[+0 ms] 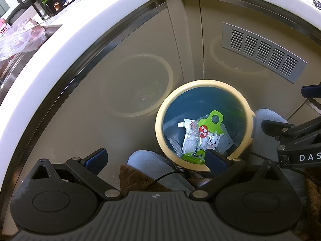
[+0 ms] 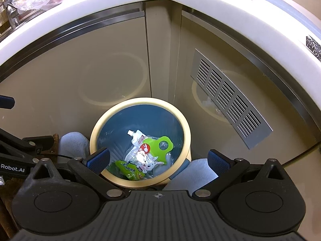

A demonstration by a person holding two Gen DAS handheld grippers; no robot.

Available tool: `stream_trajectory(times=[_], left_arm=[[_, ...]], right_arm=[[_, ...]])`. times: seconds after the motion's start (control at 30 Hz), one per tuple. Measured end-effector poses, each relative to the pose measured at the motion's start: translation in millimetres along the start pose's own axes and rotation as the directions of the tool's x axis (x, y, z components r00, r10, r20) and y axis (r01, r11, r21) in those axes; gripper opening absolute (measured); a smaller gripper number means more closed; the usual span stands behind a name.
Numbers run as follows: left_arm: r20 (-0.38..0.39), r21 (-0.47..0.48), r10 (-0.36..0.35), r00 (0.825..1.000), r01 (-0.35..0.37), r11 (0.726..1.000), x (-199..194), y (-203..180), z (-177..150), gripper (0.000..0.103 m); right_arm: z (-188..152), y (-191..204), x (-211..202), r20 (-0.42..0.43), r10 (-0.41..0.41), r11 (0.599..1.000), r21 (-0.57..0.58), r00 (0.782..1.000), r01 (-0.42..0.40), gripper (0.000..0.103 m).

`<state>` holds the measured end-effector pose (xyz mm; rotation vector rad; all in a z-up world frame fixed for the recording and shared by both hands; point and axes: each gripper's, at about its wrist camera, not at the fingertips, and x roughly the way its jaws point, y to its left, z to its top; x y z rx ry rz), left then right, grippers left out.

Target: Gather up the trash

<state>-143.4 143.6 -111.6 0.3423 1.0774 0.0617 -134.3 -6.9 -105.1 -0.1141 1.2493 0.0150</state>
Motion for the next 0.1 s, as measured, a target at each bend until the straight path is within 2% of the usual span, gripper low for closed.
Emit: stream_trajectory(times=[0.1], left_arm=[[0.001, 0.002, 0.001, 1.0, -0.001, 1.0, -0.3, 0.1, -0.4, 0.103]], right_arm=[[0.5, -0.3, -0.1, -0.003, 0.001, 1.0, 0.001, 1.0, -0.001, 0.103]])
